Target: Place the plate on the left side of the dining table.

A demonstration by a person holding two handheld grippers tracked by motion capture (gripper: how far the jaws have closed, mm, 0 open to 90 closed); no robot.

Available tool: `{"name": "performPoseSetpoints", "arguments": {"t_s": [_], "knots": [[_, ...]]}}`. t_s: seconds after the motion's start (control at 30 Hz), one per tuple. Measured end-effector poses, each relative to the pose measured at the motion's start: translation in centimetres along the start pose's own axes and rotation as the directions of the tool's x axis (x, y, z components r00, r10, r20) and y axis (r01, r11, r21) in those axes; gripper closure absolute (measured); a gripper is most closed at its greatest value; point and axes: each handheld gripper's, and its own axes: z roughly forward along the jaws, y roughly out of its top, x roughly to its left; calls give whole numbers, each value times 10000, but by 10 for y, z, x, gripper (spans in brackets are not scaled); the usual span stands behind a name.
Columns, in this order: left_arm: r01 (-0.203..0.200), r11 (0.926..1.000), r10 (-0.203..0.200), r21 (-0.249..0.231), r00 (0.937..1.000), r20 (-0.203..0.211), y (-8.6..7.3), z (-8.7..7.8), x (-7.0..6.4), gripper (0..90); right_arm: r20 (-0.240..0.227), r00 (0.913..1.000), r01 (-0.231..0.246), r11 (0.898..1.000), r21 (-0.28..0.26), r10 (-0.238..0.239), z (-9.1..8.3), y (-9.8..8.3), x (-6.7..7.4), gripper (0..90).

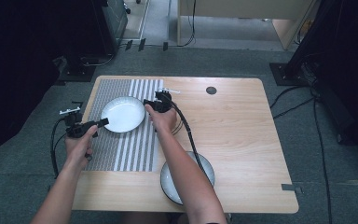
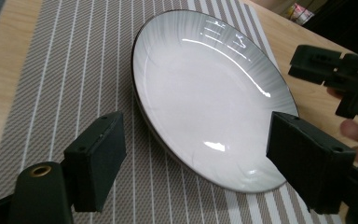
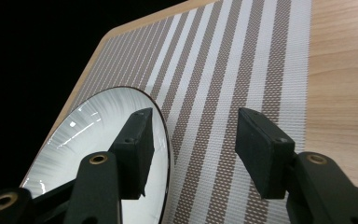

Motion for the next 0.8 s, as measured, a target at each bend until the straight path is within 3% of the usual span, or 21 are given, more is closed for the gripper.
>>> {"name": "performPoseSetpoints", "arguments": {"t_s": [0.1, 0.27, 0.37, 0.47, 0.5, 0.53, 0.7, 0.8], "knots": [[10, 9999, -13, -139, 9998, -206, -9, -13, -3, 183, -50, 10000, -9, 9999, -146, 9, -8, 4, -4, 455], [56, 9984, -67, -566, 9998, -187, -24, -32, -5, 179, -124, 9999, 102, 9986, -517, -109, -19, 9, -8, 411], [-86, 9974, 46, -722, 9985, -550, -42, -44, -6, 179, -413, 9991, -110, 9985, -544, 88, -27, 12, -13, 357], [-84, 9964, 15, -839, 9966, -822, -52, -50, -6, 179, -406, 9991, -117, 9985, -544, 95, -29, 12, -15, 353], [-94, 9953, -2, -960, 9950, -996, -62, -57, -7, 179, -197, 9981, 588, 9981, -174, -591, -32, 11, -14, 335], [-158, 9945, 46, -1031, 9941, -1083, -66, -61, -7, 179, -165, 9960, 880, 9961, -69, -881, -33, 10, -14, 325], [-492, 9931, 329, -1068, 9882, -1494, -82, -73, -9, 179, -451, 9949, 908, 9959, 7, -907, -37, 9, -13, 317], [-824, 9917, 631, -991, 9809, -1842, -94, -80, -9, 179, -509, 9944, 928, 9957, 41, -924, -40, 10, -12, 306]]}}
